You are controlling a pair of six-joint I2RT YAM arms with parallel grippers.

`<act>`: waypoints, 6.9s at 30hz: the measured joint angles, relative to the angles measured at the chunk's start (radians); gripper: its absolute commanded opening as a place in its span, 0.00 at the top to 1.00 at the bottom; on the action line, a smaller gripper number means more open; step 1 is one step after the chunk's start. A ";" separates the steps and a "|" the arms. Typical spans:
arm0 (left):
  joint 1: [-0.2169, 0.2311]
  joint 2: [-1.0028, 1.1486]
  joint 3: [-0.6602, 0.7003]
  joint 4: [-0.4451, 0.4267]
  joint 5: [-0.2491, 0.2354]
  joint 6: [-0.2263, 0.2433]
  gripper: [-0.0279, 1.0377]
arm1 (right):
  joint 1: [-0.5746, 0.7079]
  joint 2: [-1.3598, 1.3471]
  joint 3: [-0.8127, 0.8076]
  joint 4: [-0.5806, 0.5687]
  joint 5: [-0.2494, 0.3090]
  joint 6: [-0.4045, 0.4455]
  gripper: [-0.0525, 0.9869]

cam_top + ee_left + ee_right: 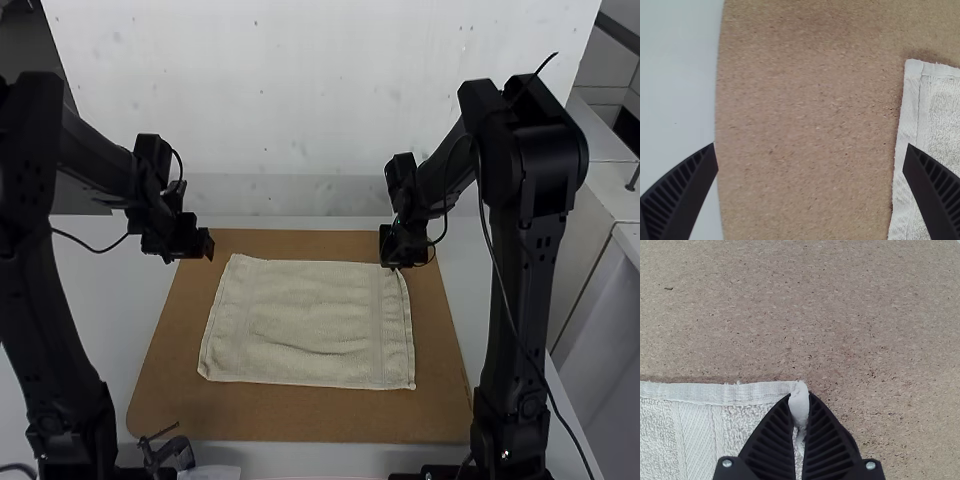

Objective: Fold the towel.

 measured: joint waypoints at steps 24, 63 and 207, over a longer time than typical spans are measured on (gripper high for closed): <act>-0.190 0.342 0.352 -0.177 -0.069 -0.045 0.55 | 0.000 0.003 0.001 -0.002 0.005 0.003 0.94; -0.227 0.037 0.394 -0.299 -0.114 -0.190 0.96 | -0.035 -0.199 0.008 0.207 0.011 -0.012 0.94; -0.059 -0.504 -0.169 -0.213 -0.127 -0.149 0.04 | -0.050 -0.457 -0.158 -0.293 -0.040 -0.093 0.93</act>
